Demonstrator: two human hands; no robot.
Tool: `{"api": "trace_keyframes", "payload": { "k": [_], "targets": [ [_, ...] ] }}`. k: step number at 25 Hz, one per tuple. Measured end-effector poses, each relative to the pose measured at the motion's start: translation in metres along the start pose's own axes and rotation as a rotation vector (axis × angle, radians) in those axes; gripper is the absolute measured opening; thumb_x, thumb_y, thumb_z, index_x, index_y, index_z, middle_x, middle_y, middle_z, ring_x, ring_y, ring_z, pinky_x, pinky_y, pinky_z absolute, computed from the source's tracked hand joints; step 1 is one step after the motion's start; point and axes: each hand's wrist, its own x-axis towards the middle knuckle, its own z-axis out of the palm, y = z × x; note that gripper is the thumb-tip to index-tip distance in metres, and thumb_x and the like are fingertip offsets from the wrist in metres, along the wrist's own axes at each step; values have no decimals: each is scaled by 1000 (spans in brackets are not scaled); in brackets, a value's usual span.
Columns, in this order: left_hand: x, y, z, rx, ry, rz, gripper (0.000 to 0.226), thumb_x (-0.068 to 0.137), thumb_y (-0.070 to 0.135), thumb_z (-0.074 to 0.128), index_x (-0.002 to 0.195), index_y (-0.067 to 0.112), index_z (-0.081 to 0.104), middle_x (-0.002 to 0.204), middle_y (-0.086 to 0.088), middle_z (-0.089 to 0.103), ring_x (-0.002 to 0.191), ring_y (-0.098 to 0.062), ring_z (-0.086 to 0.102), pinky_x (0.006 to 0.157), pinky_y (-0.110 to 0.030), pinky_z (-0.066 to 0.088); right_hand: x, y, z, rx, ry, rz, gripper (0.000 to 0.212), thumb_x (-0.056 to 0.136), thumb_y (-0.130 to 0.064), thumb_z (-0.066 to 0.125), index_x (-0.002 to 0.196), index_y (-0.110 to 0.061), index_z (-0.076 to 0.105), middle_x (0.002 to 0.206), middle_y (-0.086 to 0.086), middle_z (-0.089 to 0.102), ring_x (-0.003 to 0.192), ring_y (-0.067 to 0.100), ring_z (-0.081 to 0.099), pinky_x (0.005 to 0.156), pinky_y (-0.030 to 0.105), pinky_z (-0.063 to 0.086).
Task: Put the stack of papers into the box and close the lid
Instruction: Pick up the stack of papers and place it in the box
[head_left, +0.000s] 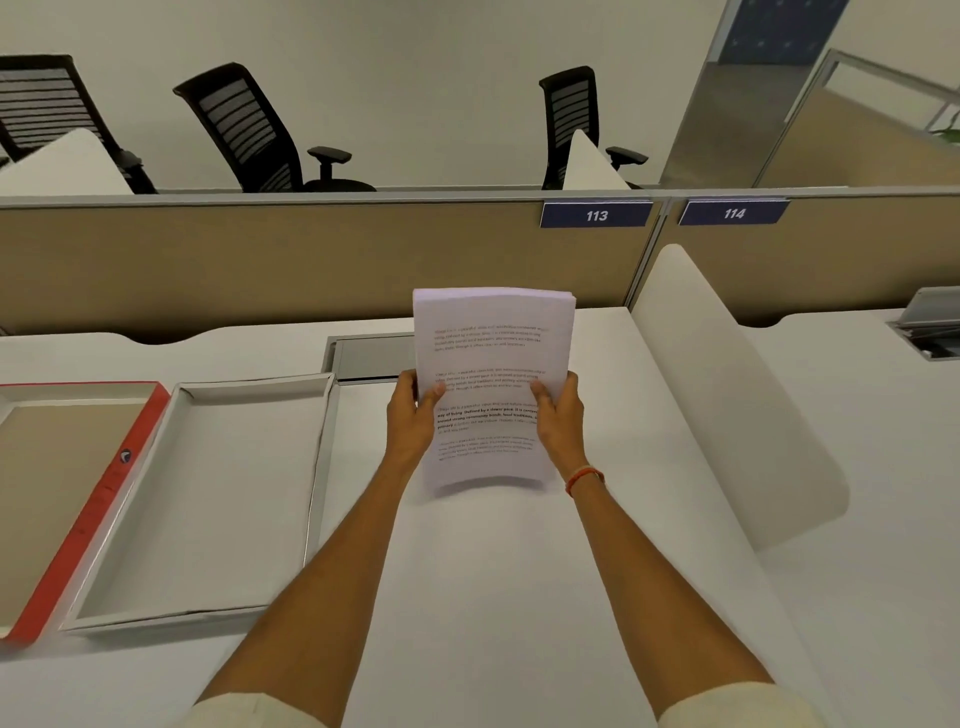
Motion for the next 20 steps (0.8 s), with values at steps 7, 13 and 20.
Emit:
{"api": "trace_keyframes", "payload": {
  "k": [7,13,20],
  "targets": [
    [15,16,-26,199,-20,-118,40,101,27,44,137,12,35,130,-11,58,106,-28,66,72,-28,56,7,-28,34,-182,39,183,38,94,-25,61,122,-1,53,124,16,64,108,33,65,89,42,58],
    [16,21,-56,326,38,-168,36,101,21,42,132,2,41,134,-19,57,116,-35,61,88,-40,53,-9,-43,61,-248,-11,161,35,91,-23,66,115,1,60,120,18,67,104,34,68,78,34,56],
    [13,23,-110,342,70,-223,34,101,22,42,127,-1,47,133,-20,57,119,-35,59,96,-43,51,-34,-61,103,-277,-71,149,37,89,-22,69,113,4,58,120,20,66,106,35,67,82,36,56]
  ]
}}
